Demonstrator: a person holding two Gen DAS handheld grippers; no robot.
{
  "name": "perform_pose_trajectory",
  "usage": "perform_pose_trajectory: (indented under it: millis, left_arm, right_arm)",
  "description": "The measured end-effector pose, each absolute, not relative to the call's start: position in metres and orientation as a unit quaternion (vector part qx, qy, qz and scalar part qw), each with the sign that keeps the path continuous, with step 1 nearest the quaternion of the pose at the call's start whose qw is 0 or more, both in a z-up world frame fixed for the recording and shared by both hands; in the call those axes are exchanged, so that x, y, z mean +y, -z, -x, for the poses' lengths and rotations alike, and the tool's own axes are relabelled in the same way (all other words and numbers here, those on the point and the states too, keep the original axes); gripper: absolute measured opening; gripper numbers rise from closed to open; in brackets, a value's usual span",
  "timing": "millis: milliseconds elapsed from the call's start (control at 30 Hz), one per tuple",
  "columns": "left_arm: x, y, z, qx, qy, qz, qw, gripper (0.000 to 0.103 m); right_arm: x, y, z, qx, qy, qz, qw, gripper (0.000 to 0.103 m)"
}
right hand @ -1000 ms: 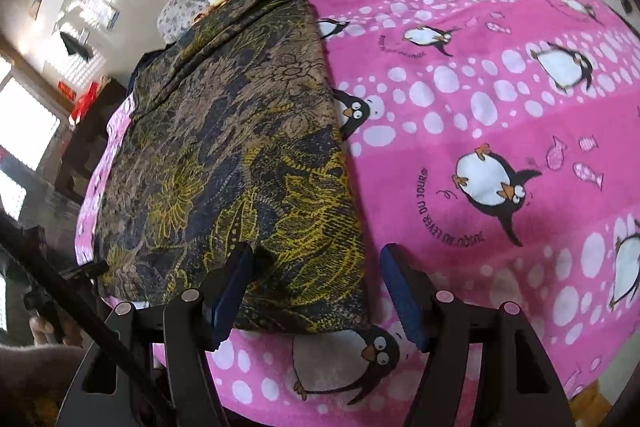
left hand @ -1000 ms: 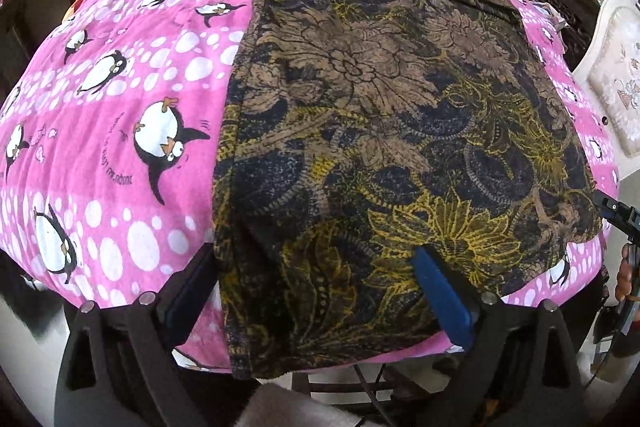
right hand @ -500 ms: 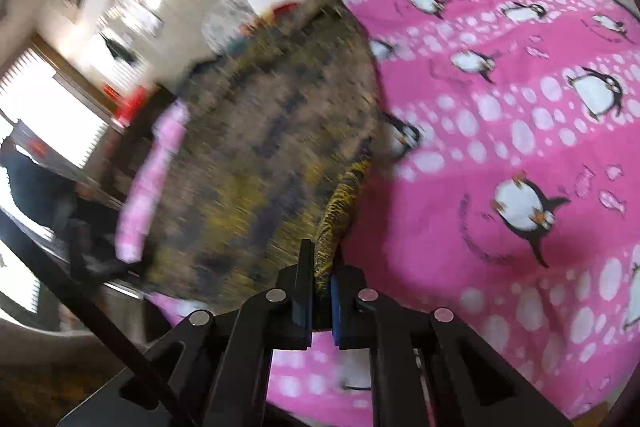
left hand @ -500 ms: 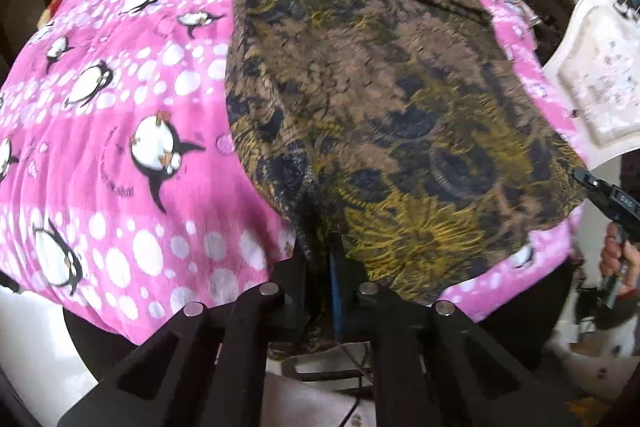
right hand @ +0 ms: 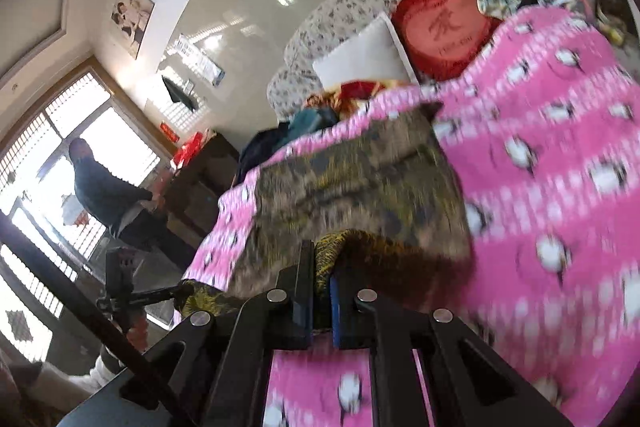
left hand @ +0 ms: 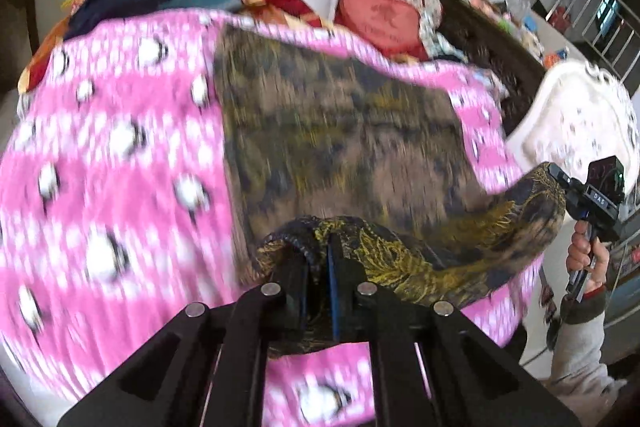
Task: Fold small clothes
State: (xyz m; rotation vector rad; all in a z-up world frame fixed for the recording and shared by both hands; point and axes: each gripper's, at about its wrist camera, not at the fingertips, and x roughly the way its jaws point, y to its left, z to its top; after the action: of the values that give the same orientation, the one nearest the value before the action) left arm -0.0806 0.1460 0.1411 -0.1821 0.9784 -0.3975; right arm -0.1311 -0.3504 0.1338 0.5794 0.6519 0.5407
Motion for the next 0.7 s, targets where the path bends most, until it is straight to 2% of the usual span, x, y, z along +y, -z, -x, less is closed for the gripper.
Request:
perform_pose_trajectory:
  millis: [267, 467, 567, 600, 633, 667, 700]
  left_arm:
    - [0.152, -0.156, -0.076, 0.454, 0.144, 0.108, 0.873, 0.008]
    - [0.153, -0.119, -0.178, 0.482, 0.101, 0.147, 0.858, 0.008]
    - [0.154, -0.106, -0.196, 0.504, 0.093, 0.148, 0.846, 0.011]
    - [0.157, -0.107, -0.196, 0.505, 0.1, 0.159, 0.842, 0.011]
    - [0.162, -0.111, -0.193, 0.5, 0.106, 0.165, 0.843, 0.012]
    - [0.166, -0.117, -0.19, 0.492, 0.105, 0.162, 0.849, 0.019]
    - [0.168, -0.123, -0.188, 0.484, 0.098, 0.155, 0.855, 0.032]
  right_arm:
    - [-0.35, -0.153, -0.012, 0.299, -0.219, -0.297, 0.88, 0.006]
    - [-0.344, -0.116, -0.113, 0.327, -0.141, -0.322, 0.877, 0.006]
    - [-0.334, -0.096, -0.144, 0.355, -0.108, -0.296, 0.88, 0.009]
    - [-0.332, -0.089, -0.147, 0.372, -0.097, -0.29, 0.876, 0.012]
    - [-0.334, -0.087, -0.146, 0.375, -0.095, -0.294, 0.874, 0.023]
    - [-0.337, -0.086, -0.14, 0.373, -0.093, -0.305, 0.871, 0.032]
    - [-0.341, -0.089, -0.13, 0.367, -0.09, -0.314, 0.871, 0.052]
